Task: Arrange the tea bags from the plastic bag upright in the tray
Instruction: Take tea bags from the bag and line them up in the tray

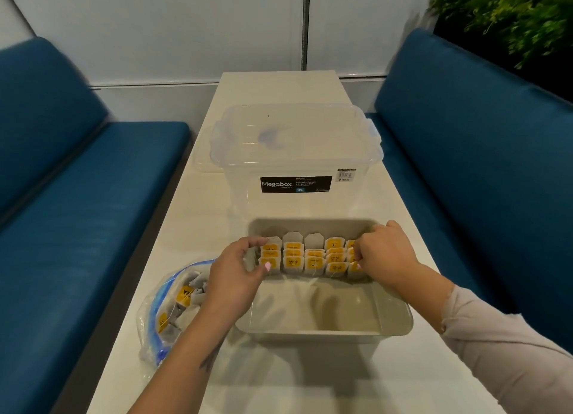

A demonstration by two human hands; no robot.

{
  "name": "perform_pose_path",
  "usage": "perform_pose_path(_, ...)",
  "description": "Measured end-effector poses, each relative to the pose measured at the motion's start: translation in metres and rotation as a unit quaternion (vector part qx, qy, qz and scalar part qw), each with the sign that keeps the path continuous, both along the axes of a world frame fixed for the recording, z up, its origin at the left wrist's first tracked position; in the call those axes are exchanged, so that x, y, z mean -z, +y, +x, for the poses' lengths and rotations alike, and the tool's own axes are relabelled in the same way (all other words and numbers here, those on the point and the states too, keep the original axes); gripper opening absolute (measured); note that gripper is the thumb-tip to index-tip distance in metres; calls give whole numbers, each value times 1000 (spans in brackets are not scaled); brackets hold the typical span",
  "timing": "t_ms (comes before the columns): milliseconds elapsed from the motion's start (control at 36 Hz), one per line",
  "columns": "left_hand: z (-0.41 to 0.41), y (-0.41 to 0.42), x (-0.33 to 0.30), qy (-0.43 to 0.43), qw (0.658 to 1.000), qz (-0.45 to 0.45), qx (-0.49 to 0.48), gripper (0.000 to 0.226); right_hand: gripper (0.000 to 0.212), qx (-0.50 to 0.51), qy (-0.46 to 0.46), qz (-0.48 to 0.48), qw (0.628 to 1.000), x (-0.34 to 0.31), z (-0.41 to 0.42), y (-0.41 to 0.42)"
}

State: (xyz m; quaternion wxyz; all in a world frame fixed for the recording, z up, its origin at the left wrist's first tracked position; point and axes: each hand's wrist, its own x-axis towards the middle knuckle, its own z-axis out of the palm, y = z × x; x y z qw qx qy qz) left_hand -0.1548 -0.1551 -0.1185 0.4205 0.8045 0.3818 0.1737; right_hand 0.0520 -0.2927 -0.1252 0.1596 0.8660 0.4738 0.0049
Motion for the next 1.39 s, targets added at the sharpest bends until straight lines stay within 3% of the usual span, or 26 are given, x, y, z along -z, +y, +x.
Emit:
perform_pose_path(389,-9,8,-10,-8,1000,21,0,33,19,-4,31,63,998,-14,-3,5)
perform_pose_path(667,-42,39,-26,5,996,85,-16,35,20,-33,93,176,979,-34,-32,41)
perform_pose_path(917,-83,70,-23,96,987,117,-52,38,18,-76,149,225,960,-45,-83,82)
perform_pose_path(1194,-109,76,-23,200,973,102,-47,40,20,-147,200,180,952,-42,-143,124)
perform_pose_path(1389,-114,78,-16,179,979,77,-50,32,19,-206,178,83,959,-30,-183,142)
